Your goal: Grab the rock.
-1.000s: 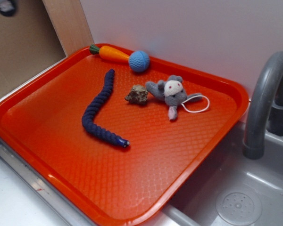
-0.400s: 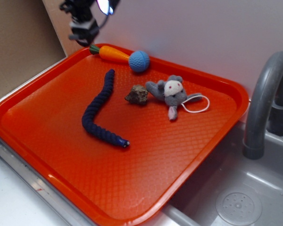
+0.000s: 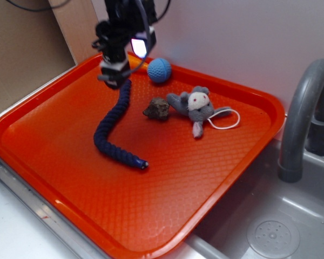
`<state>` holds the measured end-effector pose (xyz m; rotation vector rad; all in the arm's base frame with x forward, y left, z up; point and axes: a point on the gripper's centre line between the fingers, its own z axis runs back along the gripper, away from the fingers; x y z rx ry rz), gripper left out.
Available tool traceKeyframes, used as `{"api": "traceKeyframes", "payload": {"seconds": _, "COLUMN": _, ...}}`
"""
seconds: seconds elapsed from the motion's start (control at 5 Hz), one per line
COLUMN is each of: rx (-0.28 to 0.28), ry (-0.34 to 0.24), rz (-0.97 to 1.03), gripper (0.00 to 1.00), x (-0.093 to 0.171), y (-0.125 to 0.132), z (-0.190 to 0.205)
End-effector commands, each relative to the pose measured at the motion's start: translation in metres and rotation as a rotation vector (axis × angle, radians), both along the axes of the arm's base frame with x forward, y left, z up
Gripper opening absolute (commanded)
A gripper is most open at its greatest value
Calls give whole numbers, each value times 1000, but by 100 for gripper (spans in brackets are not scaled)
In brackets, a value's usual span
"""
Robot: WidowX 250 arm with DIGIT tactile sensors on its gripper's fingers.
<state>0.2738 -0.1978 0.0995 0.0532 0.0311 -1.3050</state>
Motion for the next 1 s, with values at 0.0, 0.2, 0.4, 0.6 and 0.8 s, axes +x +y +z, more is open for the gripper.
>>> {"api": "traceKeyframes", "payload": {"seconds": 0.0, "rx": -18, "ry": 19, "rz": -1, "gripper": 100, "x": -1, "y": -30, "z": -21}}
{"api": "traceKeyframes", "payload": {"seconds": 0.2, "rx": 6, "ry": 40, "rz": -32, "gripper": 100, "x": 3, "y": -47, "z": -34}}
{"api": "traceKeyframes", "payload": {"seconds": 0.4, "rx": 28, "ry": 80, "rz": -89, "gripper": 100, "x": -5, "y": -59, "z": -47}}
{"api": "traceKeyframes", "payload": {"seconds": 0.6, "rx": 69, "ry": 105, "rz": -107, "gripper": 100, "x": -19, "y": -57, "z": -59}}
{"api": "traceKeyframes", "payload": {"seconds": 0.8, "rx": 85, "ry": 114, "rz": -96, "gripper": 0, "x": -23, "y": -56, "z": -64}}
